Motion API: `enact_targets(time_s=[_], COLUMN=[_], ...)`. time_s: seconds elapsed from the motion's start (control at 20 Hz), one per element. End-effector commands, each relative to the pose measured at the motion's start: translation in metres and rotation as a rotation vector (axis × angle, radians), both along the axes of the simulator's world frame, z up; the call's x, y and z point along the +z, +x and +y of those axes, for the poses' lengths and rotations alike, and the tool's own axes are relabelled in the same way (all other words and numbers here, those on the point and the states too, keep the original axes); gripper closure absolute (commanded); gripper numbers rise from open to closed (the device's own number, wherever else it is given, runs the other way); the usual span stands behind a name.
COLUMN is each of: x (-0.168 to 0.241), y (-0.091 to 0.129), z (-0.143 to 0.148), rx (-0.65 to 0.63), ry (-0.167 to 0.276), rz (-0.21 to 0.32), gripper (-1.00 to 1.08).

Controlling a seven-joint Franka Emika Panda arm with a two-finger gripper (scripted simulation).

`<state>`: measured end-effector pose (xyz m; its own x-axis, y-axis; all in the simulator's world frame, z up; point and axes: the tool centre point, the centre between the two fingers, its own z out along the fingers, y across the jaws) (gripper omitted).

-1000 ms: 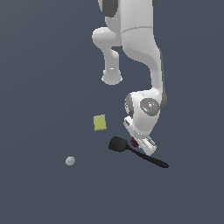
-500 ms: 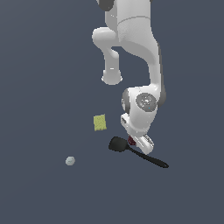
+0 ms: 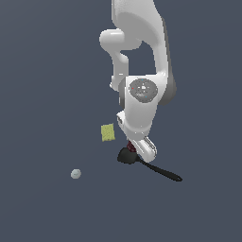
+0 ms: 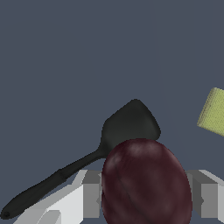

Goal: Pick up a designated object from a clutter of objects.

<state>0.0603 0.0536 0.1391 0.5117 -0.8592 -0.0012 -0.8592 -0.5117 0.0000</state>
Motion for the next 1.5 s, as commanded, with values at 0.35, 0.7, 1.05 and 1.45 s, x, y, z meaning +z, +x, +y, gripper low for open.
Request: enact_targets(time_s=[0.35,0.7,1.05,1.45], x=[0.100,0.169,0.214,0.237], y=[0.016,0.029,0.039,0.046], z=[-0.068,-0.116,-0.147,-0.162], rx=[0.000,0.000,0.000,0.000], ry=[0.001,0.001,-0.001,-0.001], rz=[-0.001,-0.001,-0.001,-0.001], gripper=[1.08,1.08,1.08,1.08])
